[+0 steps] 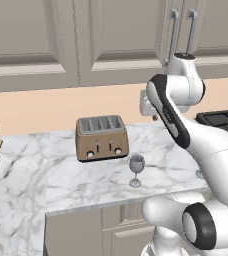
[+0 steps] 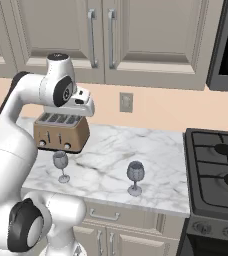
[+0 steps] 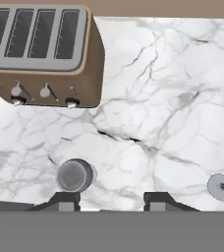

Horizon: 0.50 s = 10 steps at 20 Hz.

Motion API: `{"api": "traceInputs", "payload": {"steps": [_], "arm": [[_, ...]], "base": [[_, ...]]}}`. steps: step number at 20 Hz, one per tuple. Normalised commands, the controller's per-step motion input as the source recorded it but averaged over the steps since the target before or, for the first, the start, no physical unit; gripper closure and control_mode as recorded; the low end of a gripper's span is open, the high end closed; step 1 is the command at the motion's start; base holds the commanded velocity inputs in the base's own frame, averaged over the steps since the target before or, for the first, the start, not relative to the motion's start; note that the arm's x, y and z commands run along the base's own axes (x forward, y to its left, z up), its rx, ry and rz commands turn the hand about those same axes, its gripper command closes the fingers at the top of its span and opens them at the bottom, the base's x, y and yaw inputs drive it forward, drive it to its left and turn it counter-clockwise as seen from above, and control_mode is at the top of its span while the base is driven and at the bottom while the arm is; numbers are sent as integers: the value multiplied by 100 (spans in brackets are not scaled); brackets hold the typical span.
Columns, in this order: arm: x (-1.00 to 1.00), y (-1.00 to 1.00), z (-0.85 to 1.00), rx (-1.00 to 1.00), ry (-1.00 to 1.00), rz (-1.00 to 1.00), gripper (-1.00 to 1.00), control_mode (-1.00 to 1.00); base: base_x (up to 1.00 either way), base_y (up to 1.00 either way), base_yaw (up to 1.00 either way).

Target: Retrieve the wine glasses from the counter and place one next to each plate.

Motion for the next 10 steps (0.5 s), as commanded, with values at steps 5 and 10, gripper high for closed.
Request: {"api": "traceInputs", "payload": {"steps": [5, 10], "arm": [[-50, 4, 0, -5, -18, 0, -100, -100], [-76, 3, 2, -4, -28, -15, -100, -100]], "base": [[0, 0, 0], [0, 0, 0]]}}
